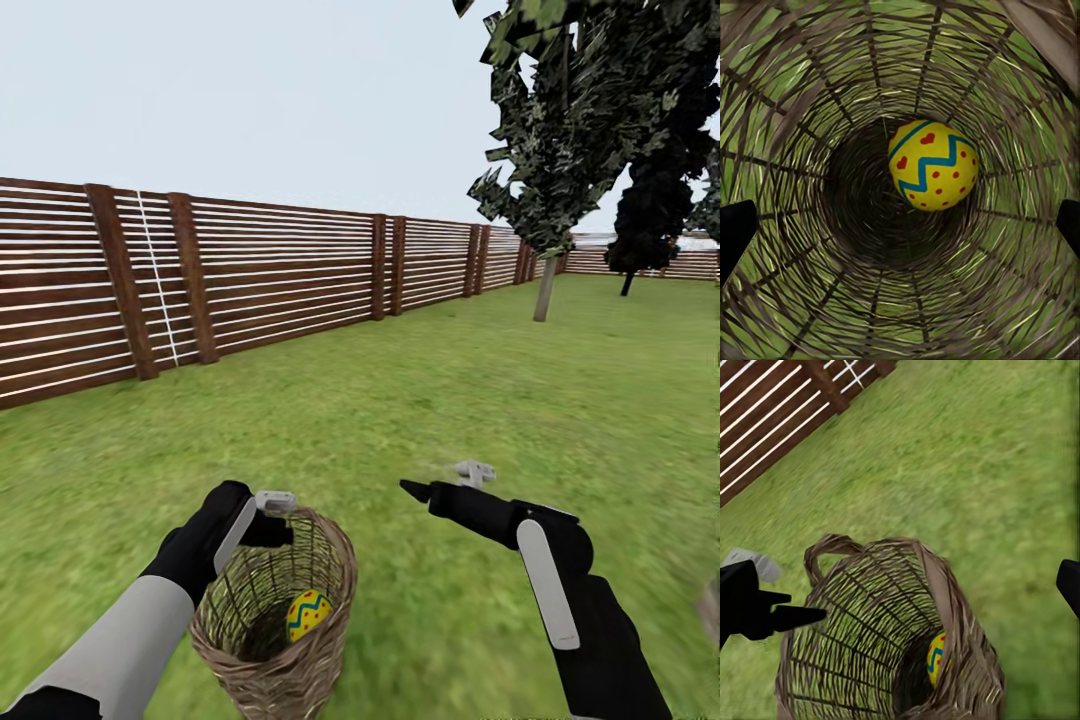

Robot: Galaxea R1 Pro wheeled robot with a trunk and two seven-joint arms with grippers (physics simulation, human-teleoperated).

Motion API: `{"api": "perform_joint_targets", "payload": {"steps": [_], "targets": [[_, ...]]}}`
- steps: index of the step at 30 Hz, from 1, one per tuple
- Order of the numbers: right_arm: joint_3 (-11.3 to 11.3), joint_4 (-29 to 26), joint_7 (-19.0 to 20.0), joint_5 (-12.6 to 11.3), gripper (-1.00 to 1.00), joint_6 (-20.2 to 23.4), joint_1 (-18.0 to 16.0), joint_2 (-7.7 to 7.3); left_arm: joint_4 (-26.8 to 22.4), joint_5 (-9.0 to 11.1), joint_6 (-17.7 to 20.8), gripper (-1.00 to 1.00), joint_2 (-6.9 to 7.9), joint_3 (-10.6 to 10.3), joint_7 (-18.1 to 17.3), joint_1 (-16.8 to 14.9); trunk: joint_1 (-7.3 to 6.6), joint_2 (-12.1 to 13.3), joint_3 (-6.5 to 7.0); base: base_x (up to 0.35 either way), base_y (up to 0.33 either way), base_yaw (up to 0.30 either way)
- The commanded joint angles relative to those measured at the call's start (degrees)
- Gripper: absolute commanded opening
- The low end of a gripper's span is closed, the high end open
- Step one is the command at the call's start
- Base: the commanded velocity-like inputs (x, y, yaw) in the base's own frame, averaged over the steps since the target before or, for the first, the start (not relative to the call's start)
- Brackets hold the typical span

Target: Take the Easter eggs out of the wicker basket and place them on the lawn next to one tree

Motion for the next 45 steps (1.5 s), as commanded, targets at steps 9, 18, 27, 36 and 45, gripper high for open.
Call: {"api": "perform_joint_targets", "payload": {"steps": [9,18,27,36,45], "targets": [[-4.5,0.0,0.6,0.5,1.0,0.5,-0.1,0.06,-0.2,0.4,0.2,1.0,0.04,-0.1,0.0,0.0,-0.01,0.0,0.25,-0.007,0.085,-0.092],[-4.6,0.0,0.6,0.5,1.0,0.6,-0.1,0.06,-0.2,0.4,0.2,1.0,0.04,-0.1,0.0,0.0,-0.01,0.0,0.88,-0.025,0.034,-0.2],[-4.7,0.0,0.6,0.5,1.0,0.6,-0.1,0.04,-0.1,0.3,0.5,1.0,0.04,-0.1,0.0,0.0,-0.01,0.0,1.2,-0.002,0.06,-0.104],[-4.8,0.0,0.6,0.4,1.0,0.6,-0.1,-0.02,0.4,0.3,0.6,1.0,0.05,-0.2,0.1,0.0,-0.01,0.0,1.22,0.0,0.019,-0.006],[-5.0,0.0,0.6,0.4,1.0,0.6,-0.1,-0.09,10.1,0.4,0.6,1.0,-0.76,-0.1,0.2,-0.2,-0.01,0.0,1.22,0.0,0.001,0.0]]}}
